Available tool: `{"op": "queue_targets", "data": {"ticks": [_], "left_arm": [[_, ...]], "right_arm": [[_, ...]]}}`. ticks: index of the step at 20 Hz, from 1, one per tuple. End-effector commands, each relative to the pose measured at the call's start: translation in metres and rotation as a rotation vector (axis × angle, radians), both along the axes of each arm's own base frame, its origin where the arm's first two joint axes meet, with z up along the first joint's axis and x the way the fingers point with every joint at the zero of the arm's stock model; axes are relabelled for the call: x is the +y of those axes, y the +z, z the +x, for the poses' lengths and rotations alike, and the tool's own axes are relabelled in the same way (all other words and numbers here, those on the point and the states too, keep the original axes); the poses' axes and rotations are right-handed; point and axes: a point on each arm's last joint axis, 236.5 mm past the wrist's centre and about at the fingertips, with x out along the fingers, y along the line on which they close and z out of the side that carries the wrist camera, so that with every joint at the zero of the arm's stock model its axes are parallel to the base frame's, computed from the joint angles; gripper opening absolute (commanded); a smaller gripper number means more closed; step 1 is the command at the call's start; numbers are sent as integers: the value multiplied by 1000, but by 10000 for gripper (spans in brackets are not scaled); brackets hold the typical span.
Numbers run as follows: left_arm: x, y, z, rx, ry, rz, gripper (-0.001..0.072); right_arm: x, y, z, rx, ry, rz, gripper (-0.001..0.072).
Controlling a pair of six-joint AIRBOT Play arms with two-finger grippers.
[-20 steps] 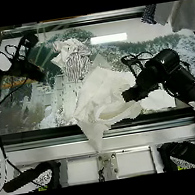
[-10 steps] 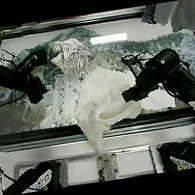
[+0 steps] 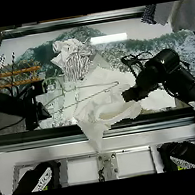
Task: Fold the clothes and pants, and hang the long-sleeved shirts on hangers.
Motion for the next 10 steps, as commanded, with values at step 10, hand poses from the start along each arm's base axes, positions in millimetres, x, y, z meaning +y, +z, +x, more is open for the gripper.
{"op": "queue_targets", "data": {"ticks": [10], "left_arm": [[-35, -54, -44, 166, -120, -20, 11]], "right_arm": [[0, 0, 0, 1, 1, 0, 21]]}}
